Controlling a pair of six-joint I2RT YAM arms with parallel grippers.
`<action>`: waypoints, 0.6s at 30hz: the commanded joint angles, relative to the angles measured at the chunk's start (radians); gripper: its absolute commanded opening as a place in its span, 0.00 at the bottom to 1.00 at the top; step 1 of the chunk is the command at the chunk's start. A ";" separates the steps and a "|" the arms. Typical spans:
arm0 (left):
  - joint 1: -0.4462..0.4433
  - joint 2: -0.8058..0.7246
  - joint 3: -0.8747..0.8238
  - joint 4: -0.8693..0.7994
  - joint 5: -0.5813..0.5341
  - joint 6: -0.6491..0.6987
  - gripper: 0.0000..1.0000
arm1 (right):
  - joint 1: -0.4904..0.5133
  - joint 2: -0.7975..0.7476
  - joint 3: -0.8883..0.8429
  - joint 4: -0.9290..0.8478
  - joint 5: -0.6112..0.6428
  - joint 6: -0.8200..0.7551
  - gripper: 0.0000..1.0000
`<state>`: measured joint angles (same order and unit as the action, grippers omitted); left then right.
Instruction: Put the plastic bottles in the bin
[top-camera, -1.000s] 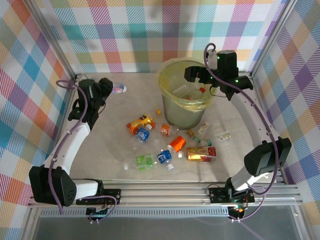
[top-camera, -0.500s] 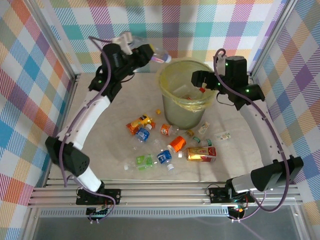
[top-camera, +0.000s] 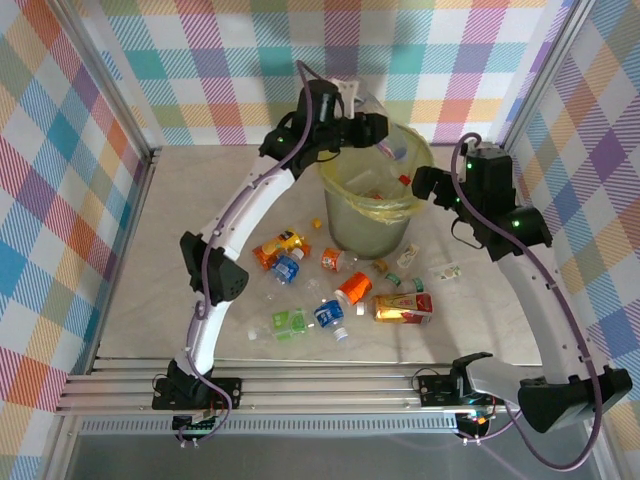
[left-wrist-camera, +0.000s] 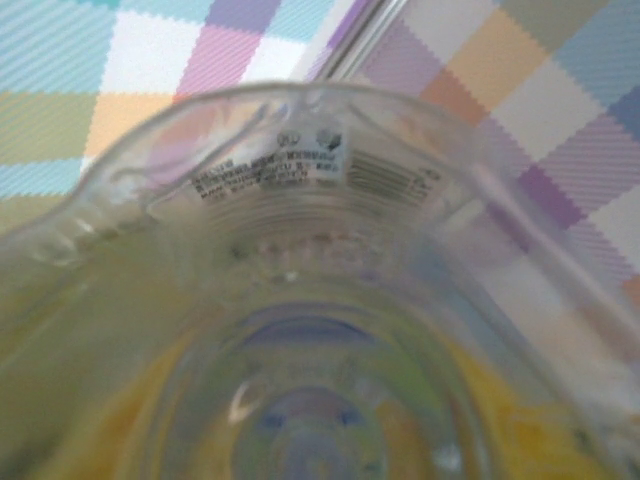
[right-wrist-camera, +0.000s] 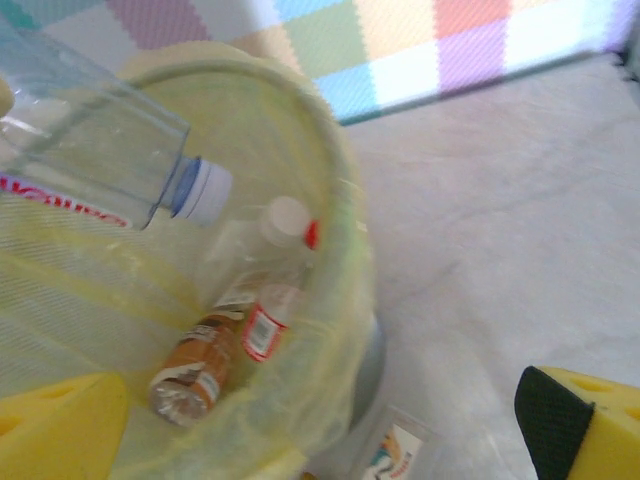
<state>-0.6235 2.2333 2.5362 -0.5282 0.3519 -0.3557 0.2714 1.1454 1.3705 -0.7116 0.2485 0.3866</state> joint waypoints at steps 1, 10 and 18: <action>-0.015 0.021 0.062 -0.097 0.022 0.084 0.41 | -0.001 -0.037 -0.036 -0.098 0.143 0.077 1.00; -0.027 0.072 0.062 -0.133 0.021 0.165 0.49 | 0.000 -0.120 -0.140 -0.197 0.167 0.196 1.00; -0.027 0.094 0.063 -0.130 0.016 0.181 0.66 | 0.000 -0.181 -0.191 -0.197 0.039 0.120 1.00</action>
<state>-0.6346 2.3219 2.5649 -0.6567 0.3580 -0.1951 0.2714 0.9810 1.1885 -0.8993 0.3485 0.5346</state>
